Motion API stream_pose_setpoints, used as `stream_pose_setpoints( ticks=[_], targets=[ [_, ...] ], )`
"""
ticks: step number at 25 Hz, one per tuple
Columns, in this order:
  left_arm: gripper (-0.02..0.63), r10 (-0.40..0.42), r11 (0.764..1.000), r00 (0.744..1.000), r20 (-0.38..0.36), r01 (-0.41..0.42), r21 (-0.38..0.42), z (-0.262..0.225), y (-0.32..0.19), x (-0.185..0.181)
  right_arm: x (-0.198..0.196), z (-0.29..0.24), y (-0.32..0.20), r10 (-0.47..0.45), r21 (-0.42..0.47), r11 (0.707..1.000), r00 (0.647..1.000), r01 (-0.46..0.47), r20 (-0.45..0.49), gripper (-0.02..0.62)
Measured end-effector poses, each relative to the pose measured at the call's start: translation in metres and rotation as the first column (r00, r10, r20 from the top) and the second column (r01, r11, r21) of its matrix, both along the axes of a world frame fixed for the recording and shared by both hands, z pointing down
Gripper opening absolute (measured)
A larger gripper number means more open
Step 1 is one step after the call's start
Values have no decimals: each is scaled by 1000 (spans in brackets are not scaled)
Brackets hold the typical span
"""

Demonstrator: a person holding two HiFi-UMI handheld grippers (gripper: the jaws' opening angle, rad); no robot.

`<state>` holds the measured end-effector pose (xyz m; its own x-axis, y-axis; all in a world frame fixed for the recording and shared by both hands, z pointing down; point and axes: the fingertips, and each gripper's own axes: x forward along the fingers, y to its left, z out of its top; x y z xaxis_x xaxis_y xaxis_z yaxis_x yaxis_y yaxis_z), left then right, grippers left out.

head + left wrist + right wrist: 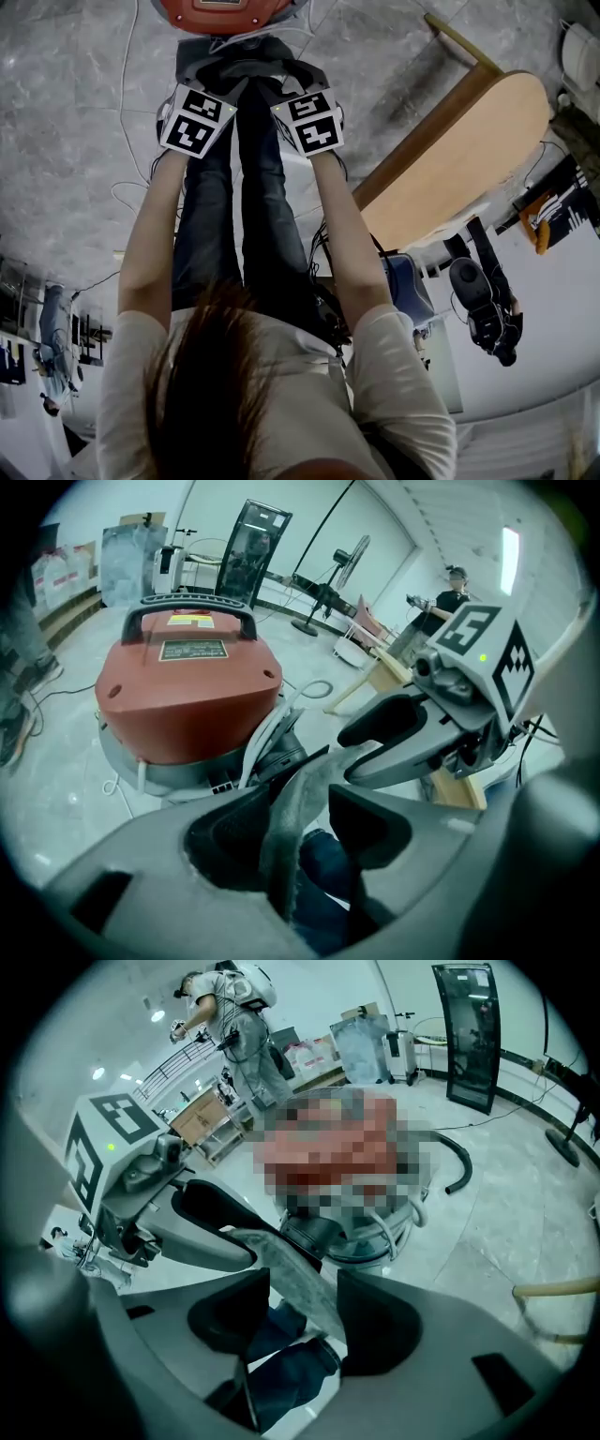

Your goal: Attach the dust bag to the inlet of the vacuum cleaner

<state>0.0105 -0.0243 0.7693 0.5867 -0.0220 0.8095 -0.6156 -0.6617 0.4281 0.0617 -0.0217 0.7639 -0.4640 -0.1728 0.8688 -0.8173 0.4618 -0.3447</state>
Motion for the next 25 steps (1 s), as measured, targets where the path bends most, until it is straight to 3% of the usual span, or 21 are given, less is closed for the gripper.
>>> stream_pose_setpoints(
  ticks=[12,25],
  targets=[
    [191,-94,993,995,-32,96,74,-35,-20,-1,2,-35,-19,109,57,992,992,-113,68,131],
    [22,-192,947,980,-54,199,253,-97,-55,-5,13,-90,-46,140,158,975,986,-154,95,2]
  ],
)
